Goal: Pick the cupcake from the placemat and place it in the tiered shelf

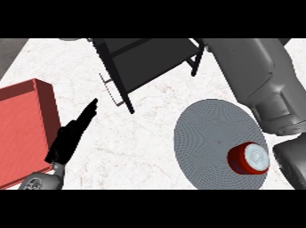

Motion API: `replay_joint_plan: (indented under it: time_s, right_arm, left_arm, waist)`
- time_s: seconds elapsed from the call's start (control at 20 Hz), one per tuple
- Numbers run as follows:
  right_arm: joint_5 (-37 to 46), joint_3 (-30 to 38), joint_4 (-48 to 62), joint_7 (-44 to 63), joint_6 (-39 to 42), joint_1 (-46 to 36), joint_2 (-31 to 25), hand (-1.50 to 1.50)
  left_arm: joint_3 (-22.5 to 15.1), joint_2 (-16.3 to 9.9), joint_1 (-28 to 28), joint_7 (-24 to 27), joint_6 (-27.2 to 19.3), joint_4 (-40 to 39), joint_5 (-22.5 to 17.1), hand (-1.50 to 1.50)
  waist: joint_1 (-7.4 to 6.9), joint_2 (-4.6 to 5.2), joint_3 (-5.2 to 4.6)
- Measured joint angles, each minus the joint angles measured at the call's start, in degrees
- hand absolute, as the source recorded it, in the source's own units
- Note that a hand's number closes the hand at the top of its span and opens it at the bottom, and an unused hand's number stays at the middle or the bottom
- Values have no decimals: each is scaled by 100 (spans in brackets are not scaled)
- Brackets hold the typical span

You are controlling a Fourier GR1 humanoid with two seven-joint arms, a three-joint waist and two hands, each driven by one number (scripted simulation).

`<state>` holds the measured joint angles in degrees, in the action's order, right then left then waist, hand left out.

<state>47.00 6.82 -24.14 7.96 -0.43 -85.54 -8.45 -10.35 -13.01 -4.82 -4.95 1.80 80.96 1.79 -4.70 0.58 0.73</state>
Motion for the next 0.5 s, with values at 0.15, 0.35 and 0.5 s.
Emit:
replay_joint_plan:
  time_s: [0.15, 0.35, 0.5]
  right_arm:
    - [-626, 630, 102, 44, 68, 63, 115, -150]
    - [-1266, 1319, 152, 68, 97, 50, 183, -150]
    - [-1720, 1798, 176, -10, -33, 45, 286, -150]
  left_arm:
    - [23, 3, -55, 4, 9, -44, -10, 0]
    - [51, 22, -112, 17, 36, -110, -38, 0]
    - [38, 17, -108, 57, 56, -107, -21, 0]
  waist:
    - [-20, 10, 1]
    - [-18, -5, -1]
    - [-42, 6, 4]
